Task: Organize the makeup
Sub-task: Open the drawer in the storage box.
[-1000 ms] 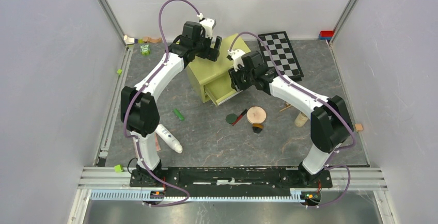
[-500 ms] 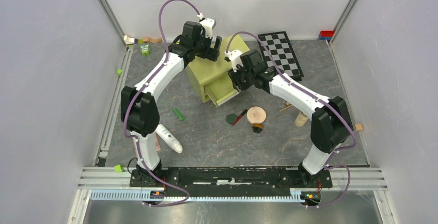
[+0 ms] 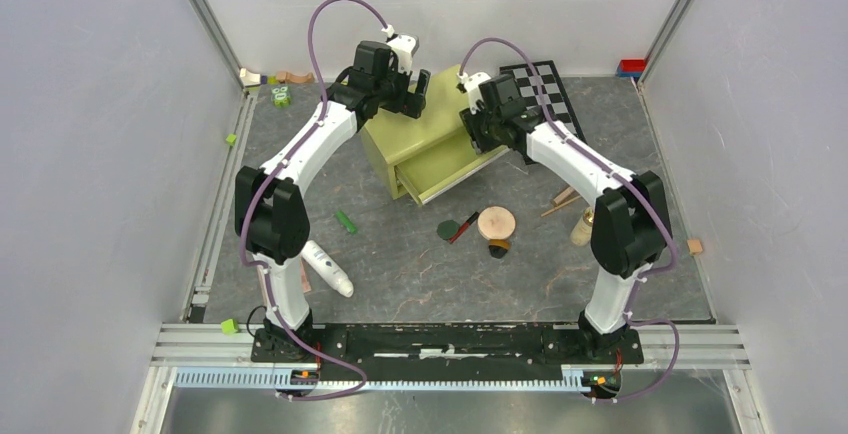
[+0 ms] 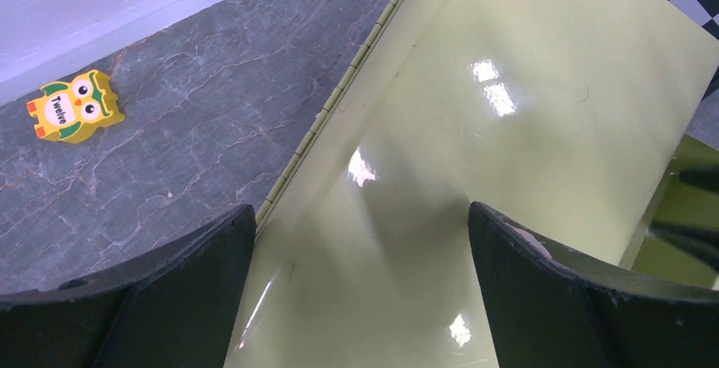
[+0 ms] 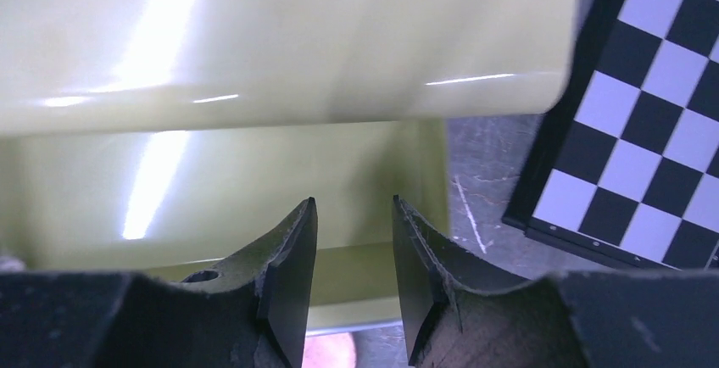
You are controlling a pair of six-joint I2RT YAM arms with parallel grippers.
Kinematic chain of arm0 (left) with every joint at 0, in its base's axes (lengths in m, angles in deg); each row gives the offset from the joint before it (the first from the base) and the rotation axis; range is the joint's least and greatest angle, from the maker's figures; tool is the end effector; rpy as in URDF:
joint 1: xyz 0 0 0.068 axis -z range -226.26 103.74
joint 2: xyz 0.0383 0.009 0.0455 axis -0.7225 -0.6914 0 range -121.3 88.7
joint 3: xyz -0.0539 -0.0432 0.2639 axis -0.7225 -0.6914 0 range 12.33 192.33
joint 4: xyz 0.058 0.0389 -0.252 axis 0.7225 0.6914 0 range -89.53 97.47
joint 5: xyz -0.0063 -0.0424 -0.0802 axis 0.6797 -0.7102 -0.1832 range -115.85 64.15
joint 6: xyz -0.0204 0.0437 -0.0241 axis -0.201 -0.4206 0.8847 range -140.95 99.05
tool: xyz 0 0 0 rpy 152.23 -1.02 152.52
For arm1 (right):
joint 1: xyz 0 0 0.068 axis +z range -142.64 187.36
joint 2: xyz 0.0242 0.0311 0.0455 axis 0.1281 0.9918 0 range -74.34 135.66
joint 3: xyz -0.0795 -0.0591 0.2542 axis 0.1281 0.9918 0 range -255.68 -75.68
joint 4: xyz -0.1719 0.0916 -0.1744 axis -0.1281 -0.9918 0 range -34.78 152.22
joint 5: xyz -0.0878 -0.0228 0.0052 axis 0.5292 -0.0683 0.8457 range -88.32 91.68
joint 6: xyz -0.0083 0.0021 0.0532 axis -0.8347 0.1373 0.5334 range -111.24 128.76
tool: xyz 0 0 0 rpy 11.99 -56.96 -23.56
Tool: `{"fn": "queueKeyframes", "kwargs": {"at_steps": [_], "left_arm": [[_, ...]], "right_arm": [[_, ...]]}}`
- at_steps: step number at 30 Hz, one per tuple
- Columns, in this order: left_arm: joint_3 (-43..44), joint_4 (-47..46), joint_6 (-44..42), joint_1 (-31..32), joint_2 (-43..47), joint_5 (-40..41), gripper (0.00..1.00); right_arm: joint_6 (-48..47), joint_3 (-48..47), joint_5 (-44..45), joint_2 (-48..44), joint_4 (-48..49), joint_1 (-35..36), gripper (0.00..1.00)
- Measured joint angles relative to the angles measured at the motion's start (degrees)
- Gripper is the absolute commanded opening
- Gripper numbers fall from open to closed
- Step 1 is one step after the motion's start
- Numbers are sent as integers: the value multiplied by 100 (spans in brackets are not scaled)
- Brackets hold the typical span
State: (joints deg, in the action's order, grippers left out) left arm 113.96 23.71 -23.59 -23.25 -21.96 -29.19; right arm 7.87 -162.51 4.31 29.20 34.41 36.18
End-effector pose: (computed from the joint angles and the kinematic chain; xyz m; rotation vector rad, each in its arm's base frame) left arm 0.4199 -0.1806 0.3228 0.5095 2.0836 -0.2706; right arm 0.3615 0.1972 0.2805 -0.5816 2.2815 0.1857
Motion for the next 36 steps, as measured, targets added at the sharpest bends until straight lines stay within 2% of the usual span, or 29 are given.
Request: {"fn": "queueKeyframes", "kwargs": {"at_steps": [6,19,28,36], "left_arm": [[13,4,2,0,-9,-2,100],[96,48,2,2,-63,13,100],[96,48,2,2,-63,22,100],[96,46,2,2,-63,24,100]], "right_arm": [[-13,-170,-2,286,-275,-278,42],[-44,-199,31,291,-444,-240,42],[70,-201,26,166,-575,-229,46],[127,-599,50,72,-1108,-332,57]]}}
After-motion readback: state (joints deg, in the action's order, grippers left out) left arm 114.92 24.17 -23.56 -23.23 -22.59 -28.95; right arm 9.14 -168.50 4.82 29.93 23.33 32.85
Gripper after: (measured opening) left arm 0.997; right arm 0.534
